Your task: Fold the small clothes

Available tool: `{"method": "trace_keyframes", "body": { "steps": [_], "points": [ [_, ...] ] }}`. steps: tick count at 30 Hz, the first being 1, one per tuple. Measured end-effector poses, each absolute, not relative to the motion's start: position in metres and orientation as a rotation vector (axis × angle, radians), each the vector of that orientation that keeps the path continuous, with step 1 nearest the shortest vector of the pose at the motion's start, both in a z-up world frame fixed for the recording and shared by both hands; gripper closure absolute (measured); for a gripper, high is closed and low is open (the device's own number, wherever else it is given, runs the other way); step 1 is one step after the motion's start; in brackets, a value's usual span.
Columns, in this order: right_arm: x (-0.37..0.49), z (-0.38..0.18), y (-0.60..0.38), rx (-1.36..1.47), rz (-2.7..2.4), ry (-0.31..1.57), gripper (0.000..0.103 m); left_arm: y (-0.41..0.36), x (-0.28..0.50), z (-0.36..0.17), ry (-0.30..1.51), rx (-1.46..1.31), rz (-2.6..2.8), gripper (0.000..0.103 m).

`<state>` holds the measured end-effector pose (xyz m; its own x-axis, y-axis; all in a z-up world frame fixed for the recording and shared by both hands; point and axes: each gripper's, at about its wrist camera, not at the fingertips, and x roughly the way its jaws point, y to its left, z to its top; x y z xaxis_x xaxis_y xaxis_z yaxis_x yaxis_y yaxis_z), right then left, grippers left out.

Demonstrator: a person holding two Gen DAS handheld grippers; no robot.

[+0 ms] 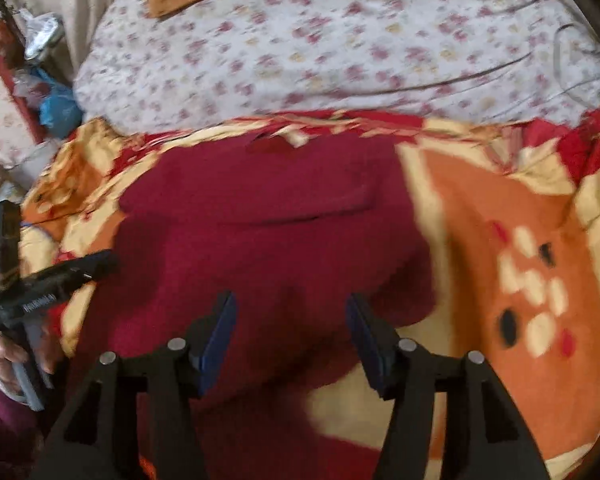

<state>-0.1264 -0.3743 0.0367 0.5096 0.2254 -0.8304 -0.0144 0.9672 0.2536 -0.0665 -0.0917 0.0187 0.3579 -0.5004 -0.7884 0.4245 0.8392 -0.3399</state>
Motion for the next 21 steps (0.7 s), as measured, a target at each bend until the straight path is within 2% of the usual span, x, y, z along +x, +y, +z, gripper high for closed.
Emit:
{"method": "trace_keyframes", "body": {
  "steps": [5,9,11,12,13,21],
  "points": [
    [-0.106,0.024,-0.348,0.221,0.126,1.047,0.040,-0.103,-0.096,0.023,1.083,-0.074,-0.683,0.067],
    [-0.075,-0.011,-0.356,0.286,0.028,1.094,0.043,-0.110,-0.119,0.024,1.102,-0.037,-0.732,0.067],
    [-0.074,-0.014,-0.364,0.272,-0.021,1.069,0.072,-0.112,-0.132,0.025,1.115,-0.026,-0.764,0.067],
    [-0.076,-0.013,-0.367,0.252,-0.034,1.061,0.092,-0.113,-0.139,0.025,1.121,-0.027,-0.782,0.067],
    [-0.079,-0.011,-0.371,0.264,-0.021,1.055,0.096,-0.113,-0.143,0.025,1.124,-0.031,-0.794,0.064],
    [-0.108,0.011,-0.405,0.330,-0.044,0.975,0.099,-0.144,-0.179,0.016,1.142,0.127,-0.882,0.062]
  ]
}}
